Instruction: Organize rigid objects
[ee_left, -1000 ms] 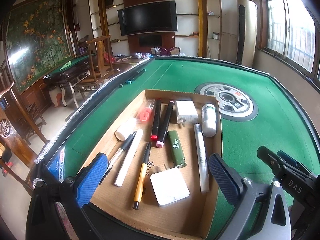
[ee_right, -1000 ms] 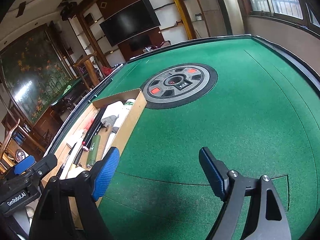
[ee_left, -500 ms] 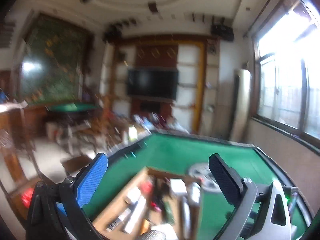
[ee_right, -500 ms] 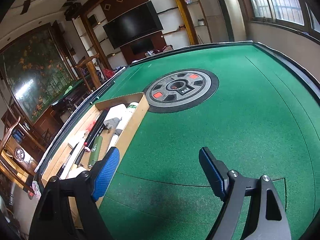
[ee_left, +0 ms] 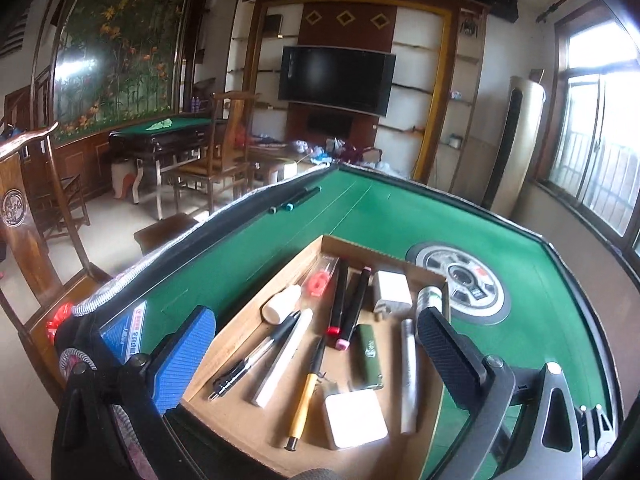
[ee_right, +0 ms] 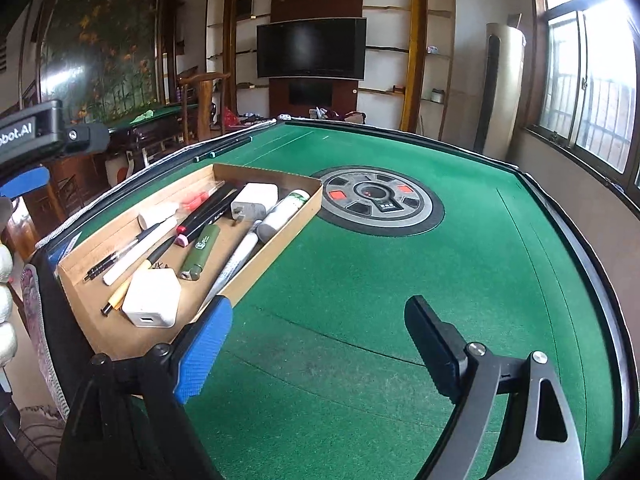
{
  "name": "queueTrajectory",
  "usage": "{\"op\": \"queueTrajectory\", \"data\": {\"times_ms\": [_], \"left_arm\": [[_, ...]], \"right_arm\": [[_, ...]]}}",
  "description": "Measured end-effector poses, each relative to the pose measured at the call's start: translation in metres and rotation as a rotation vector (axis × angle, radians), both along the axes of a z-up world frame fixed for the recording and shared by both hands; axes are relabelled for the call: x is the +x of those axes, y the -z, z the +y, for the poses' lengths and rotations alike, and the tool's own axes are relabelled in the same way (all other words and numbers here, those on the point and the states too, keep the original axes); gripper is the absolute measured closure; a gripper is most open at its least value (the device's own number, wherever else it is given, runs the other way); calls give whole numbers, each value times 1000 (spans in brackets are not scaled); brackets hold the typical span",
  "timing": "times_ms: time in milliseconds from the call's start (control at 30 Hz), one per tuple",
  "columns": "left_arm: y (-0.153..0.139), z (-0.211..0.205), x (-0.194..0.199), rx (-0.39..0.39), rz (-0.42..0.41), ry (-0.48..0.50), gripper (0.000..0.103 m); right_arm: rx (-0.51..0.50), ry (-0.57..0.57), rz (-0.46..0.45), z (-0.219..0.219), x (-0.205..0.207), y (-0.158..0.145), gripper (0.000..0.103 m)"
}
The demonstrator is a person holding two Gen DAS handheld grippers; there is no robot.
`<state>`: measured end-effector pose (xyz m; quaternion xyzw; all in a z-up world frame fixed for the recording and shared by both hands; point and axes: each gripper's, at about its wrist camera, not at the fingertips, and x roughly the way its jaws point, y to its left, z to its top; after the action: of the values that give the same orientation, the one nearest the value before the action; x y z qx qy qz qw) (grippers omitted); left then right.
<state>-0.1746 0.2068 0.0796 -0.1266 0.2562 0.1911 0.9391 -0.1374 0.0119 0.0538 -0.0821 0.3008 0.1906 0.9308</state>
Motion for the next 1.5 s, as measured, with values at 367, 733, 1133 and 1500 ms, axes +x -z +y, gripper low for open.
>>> {"op": "queueTrajectory", "data": {"times_ms": [367, 733, 1133, 1500], "left_arm": [[22, 3, 11, 24, 108, -46, 1], [27, 9, 11, 2, 138, -43, 1], [32, 16, 13, -27, 162, -45, 1], [35, 18, 14, -50, 179, -35, 1]], "right_arm": [[-46, -30, -12, 18, -4, -7, 15], [-116, -67, -26, 42, -9, -13, 15], [-119, -57, 3, 42, -4, -10, 15], [-133, -60, 11, 48, -3, -8, 15]]}}
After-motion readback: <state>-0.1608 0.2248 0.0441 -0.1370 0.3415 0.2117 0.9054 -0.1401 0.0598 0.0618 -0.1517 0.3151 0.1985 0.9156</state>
